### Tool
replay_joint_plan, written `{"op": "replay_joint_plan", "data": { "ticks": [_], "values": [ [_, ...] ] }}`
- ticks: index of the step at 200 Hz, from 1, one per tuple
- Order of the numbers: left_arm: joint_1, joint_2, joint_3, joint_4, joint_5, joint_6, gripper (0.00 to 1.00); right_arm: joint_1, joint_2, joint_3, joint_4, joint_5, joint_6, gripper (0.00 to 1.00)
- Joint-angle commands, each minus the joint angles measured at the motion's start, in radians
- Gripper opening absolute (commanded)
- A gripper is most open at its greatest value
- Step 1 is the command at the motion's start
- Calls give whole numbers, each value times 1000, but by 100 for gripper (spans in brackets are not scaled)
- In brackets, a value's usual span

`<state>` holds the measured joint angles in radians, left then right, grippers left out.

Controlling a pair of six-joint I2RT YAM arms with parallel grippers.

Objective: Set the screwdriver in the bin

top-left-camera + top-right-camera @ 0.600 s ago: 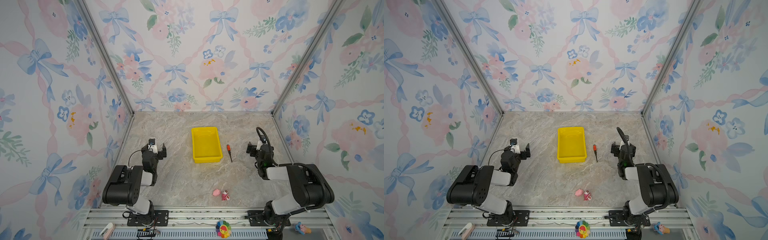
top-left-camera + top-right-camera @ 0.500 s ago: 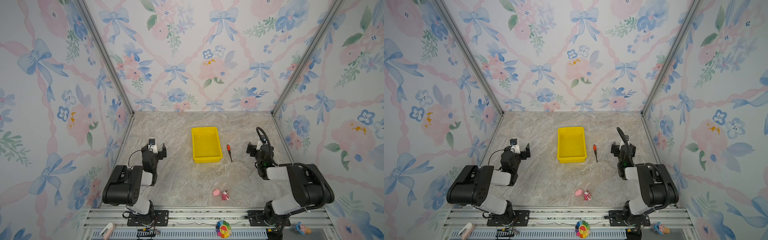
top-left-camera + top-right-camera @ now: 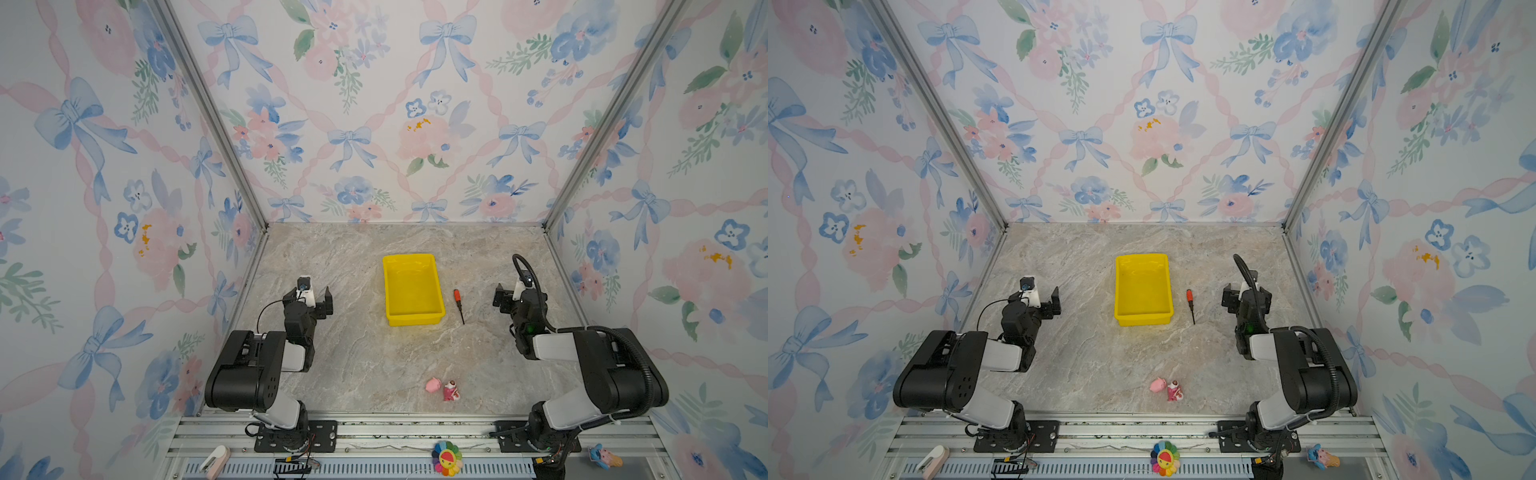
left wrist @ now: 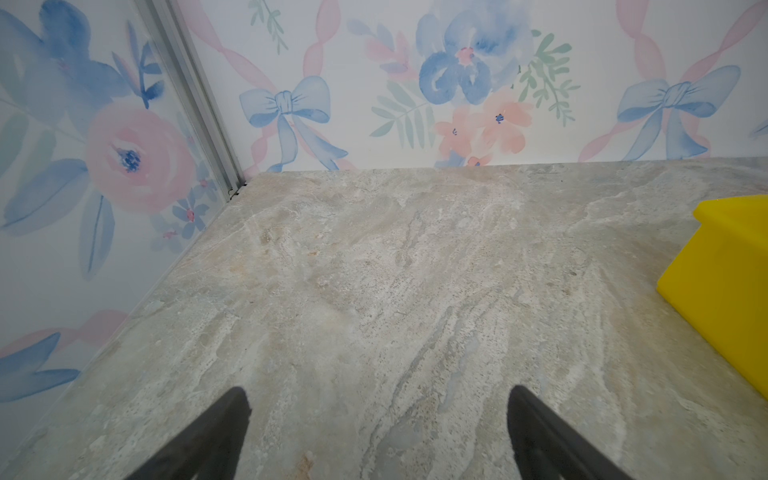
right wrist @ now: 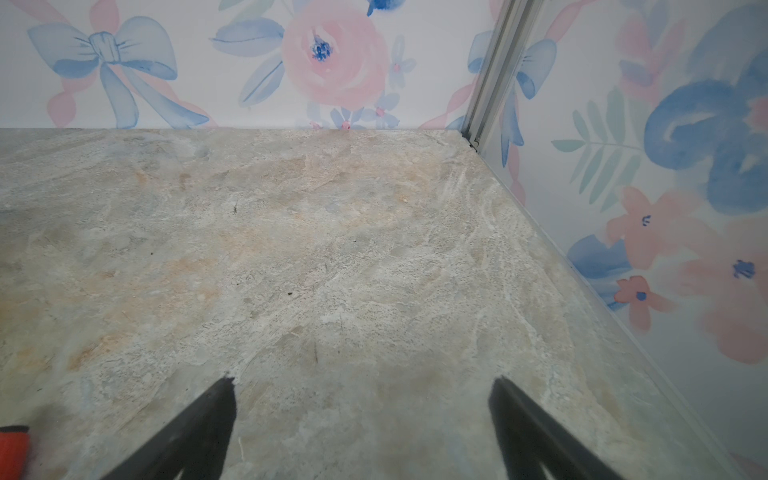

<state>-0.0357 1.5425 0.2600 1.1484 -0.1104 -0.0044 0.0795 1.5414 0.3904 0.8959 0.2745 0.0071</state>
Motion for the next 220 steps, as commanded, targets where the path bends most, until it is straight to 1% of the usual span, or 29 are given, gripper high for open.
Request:
{"op": "replay_joint_plan", "data": {
  "ticks": [1,82,87,99,111,130,138,143,159,185,197,208,220],
  "values": [
    [-3,13,-9,18,10,-17,97,8,10,-10,36,16,8,97],
    [-3,11,-8,19,10,-18,98,9,9,-13,42,18,8,97],
    [-3,11,-8,19,12,-18,97,12,8,-15,46,25,5,97],
    [-3,13,-2,19,14,-15,97,31,-11,-7,22,85,3,97],
    [-2,7,-1,17,13,-13,97,39,-33,-4,-9,84,-5,97],
    [-2,-32,28,-70,1,-18,98,52,-37,-31,58,94,-25,97],
    [-3,-56,53,-140,-11,-25,98,87,-76,-5,-25,183,-37,97],
    [-3,-70,67,-180,-13,-30,97,99,-97,12,-73,202,-44,97],
    [-1,-110,85,-255,8,-37,97,125,-156,79,-253,173,-72,97],
    [-1,-176,104,-381,11,-52,97,183,-214,127,-361,171,-97,97],
    [-1,-205,117,-433,20,-51,98,209,-244,152,-411,157,-74,97],
    [-1,-231,135,-485,28,-50,97,228,-258,202,-516,139,-36,97],
    [-2,-256,161,-547,40,-53,97,236,-254,276,-659,140,46,97]
  ]
}}
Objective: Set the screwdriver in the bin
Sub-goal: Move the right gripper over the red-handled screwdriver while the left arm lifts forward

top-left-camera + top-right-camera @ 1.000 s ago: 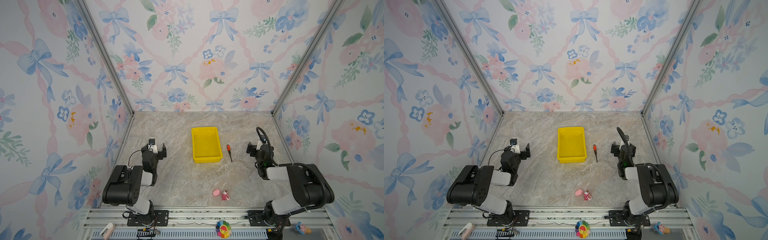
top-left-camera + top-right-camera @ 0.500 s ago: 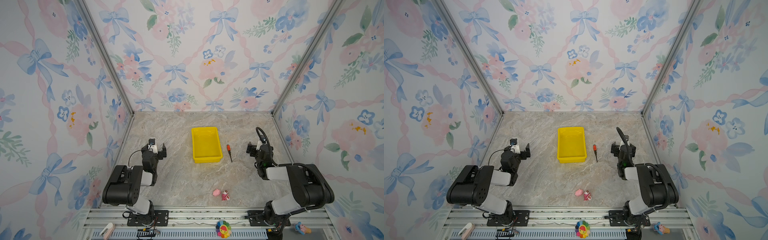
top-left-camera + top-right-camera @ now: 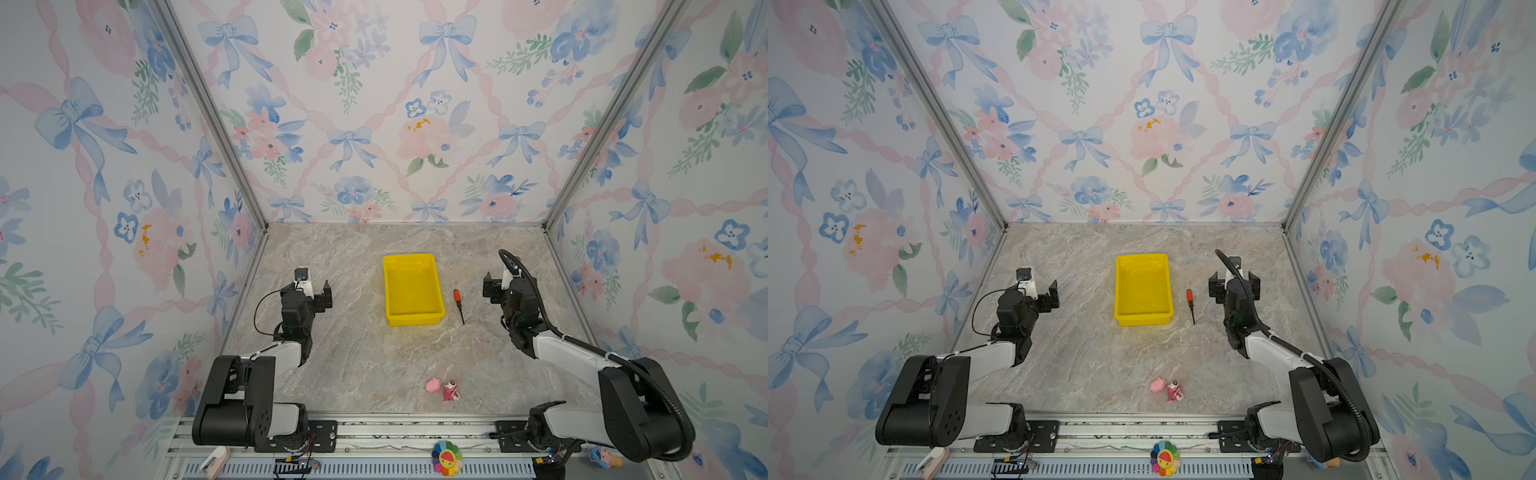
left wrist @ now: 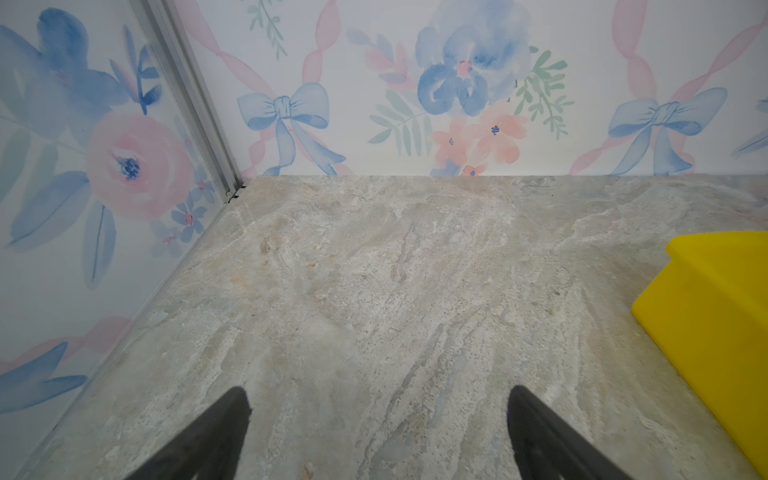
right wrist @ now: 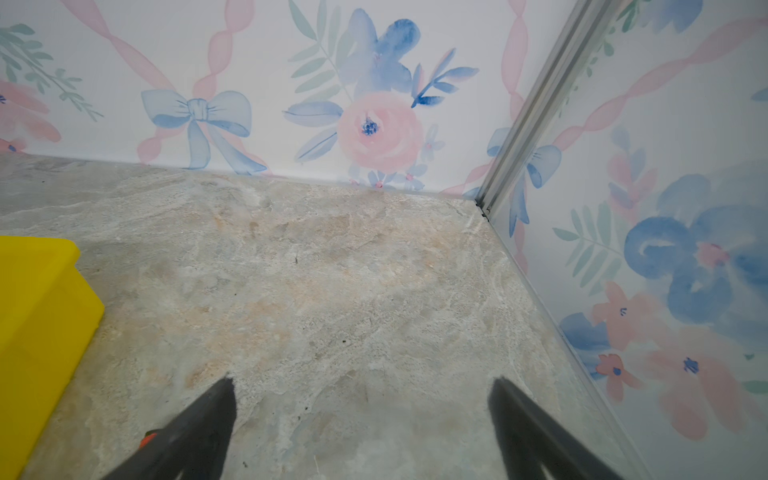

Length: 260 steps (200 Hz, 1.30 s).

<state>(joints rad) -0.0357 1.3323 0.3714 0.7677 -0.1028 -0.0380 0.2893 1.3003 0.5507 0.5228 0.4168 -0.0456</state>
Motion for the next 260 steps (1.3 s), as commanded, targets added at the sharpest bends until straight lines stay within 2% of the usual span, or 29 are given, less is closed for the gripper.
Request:
{"op": "replay_joint_plan", "data": {
  "ticks": [1,13,25,50,89,108,124,144,167,233,260],
  "values": [
    [-2,-49,52,-170,35,-20,97,27,-11,123,-297,-3,106,97],
    [-3,-75,74,-217,59,-49,97,26,16,209,-451,0,211,97],
    [-8,-95,106,-292,38,-118,97,26,59,289,-587,-15,292,97],
    [-35,-107,196,-473,22,-188,97,34,112,353,-681,-100,346,97],
    [-83,-75,306,-680,123,-260,98,42,227,473,-881,-143,395,97],
    [-91,0,407,-823,189,-305,97,60,250,476,-868,-185,385,97],
    [-98,20,404,-826,260,-353,98,63,274,486,-871,-211,396,97],
    [-129,18,402,-824,231,-377,97,63,319,509,-880,-232,407,98],
    [-148,19,403,-826,247,-384,98,64,383,533,-880,-248,412,100],
    [-200,-35,390,-842,294,-401,97,67,517,603,-871,-296,421,93],
    [-212,-66,377,-850,282,-410,97,67,557,625,-870,-311,414,86]
  ]
}}
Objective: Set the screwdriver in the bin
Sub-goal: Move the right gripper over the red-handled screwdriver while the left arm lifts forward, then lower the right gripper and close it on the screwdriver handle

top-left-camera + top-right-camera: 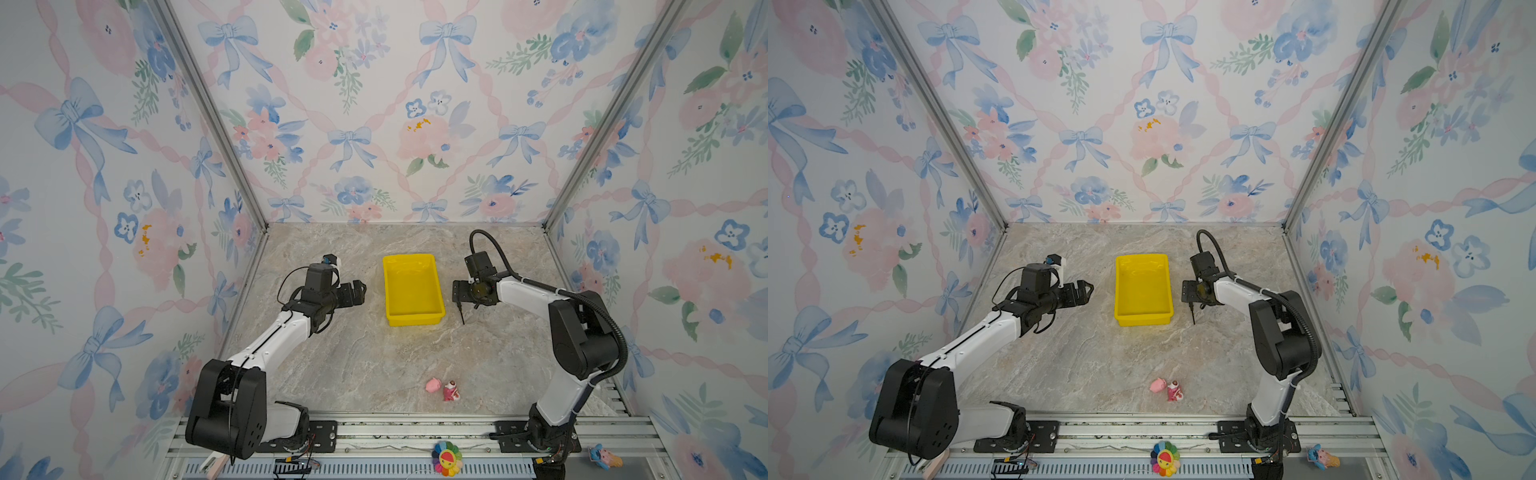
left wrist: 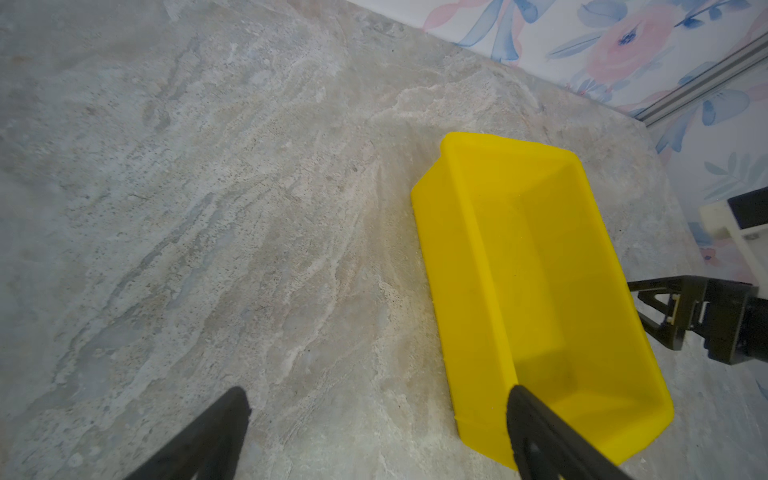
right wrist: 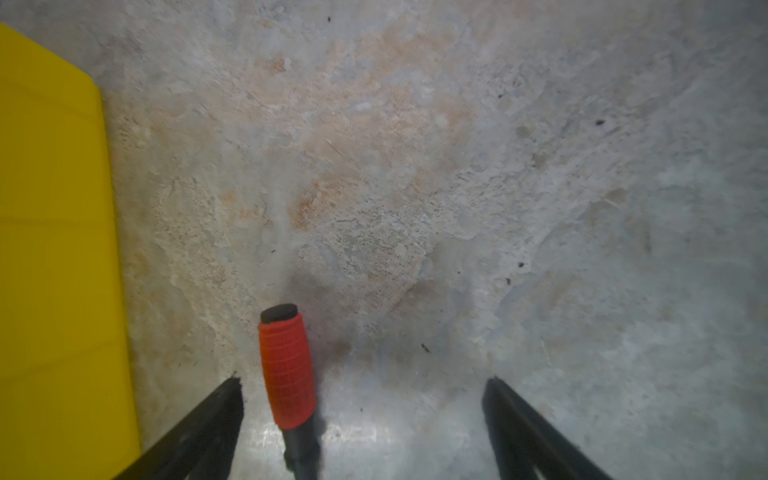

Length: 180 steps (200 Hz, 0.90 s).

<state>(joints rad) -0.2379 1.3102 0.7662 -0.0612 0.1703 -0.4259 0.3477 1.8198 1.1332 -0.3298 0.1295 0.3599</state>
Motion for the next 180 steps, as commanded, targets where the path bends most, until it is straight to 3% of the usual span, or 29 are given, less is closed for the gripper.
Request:
{"op": "replay_joint_plan", "data": {
  "ticks": [1,45,89,180],
  "values": [
    [-10,-46,-18,-22,7,-23,97,8,40,44,-18,-24,8,86],
    [-12,-63,-15,-40,-14,-18,98,8,97,78,-27,-38,-7,78],
    [-13,-40,0,-47,-30,-10,98,12,129,97,-36,-44,-12,61],
    [-13,-17,10,-70,-66,13,98,28,142,90,-63,-44,-14,15]
  ]
}}
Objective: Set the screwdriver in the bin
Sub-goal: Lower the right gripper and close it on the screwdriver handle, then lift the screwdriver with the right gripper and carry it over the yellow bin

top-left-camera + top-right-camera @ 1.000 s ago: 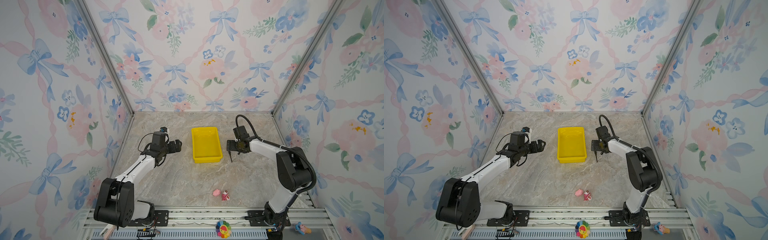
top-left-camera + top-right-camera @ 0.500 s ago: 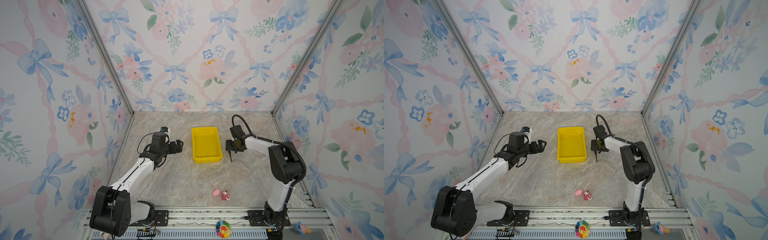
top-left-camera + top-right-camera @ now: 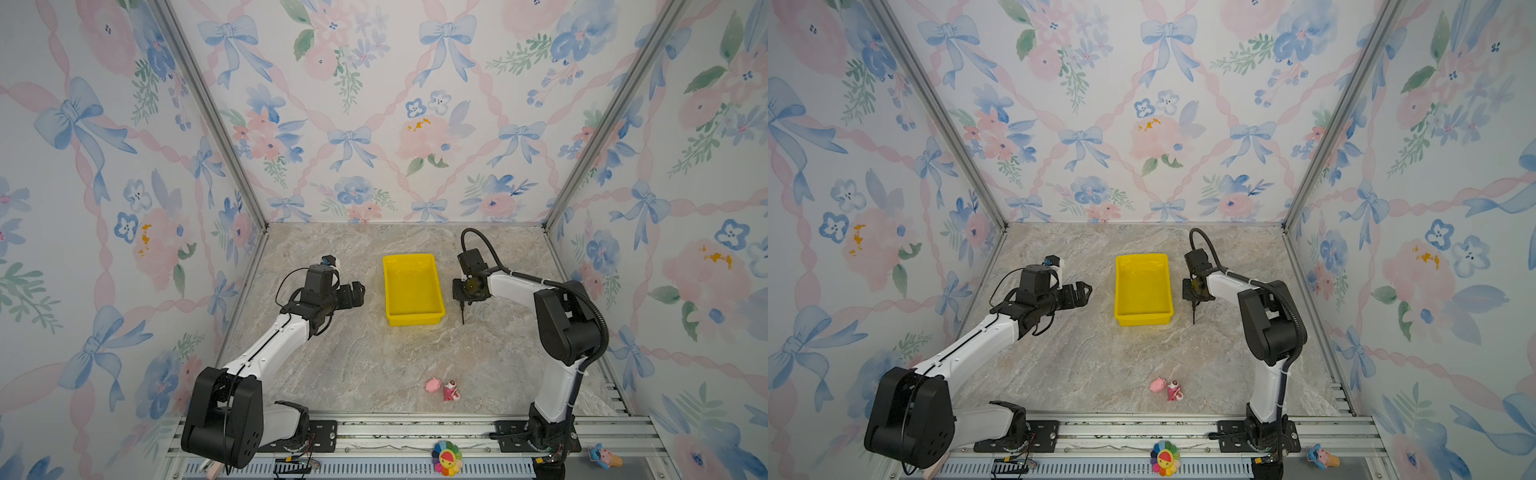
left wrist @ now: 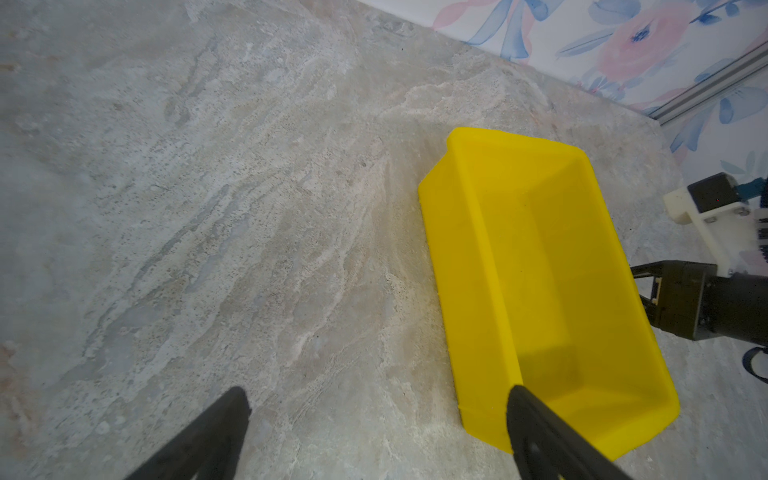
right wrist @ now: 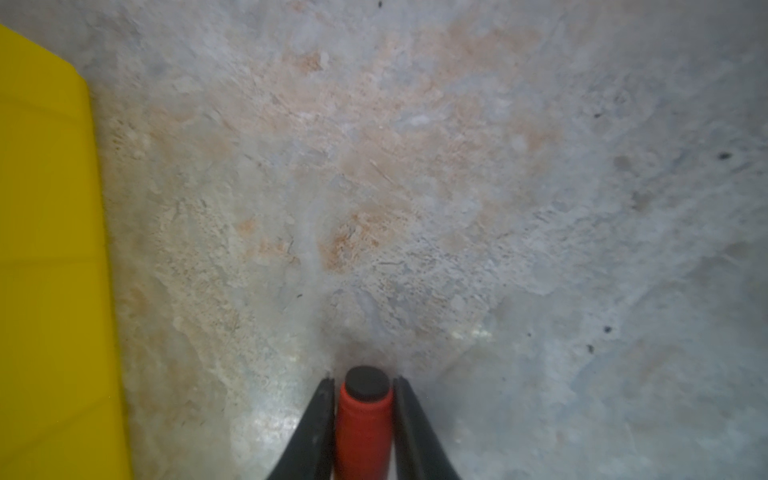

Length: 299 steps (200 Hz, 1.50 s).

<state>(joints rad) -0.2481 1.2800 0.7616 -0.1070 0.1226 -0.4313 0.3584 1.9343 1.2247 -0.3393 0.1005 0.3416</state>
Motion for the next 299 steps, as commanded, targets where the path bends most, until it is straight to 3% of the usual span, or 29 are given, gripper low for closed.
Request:
{"op": "replay_joint_plan", "data": {
  "ticks": [1,50,174,231,299],
  "values": [
    [-3,14,16,-25,-18,18,98,17,28,-2,-53,-15,4,14],
    [-14,-5,9,-43,-42,52,97,33,-23,11,-79,3,5,0],
    [-13,-122,-65,-43,-28,96,98,123,-248,215,-322,126,80,0],
    [-13,-167,-87,-42,40,115,98,184,-200,366,-351,131,161,0],
    [-24,-221,-94,-42,148,146,98,246,-18,528,-326,93,215,0]
  ]
}}
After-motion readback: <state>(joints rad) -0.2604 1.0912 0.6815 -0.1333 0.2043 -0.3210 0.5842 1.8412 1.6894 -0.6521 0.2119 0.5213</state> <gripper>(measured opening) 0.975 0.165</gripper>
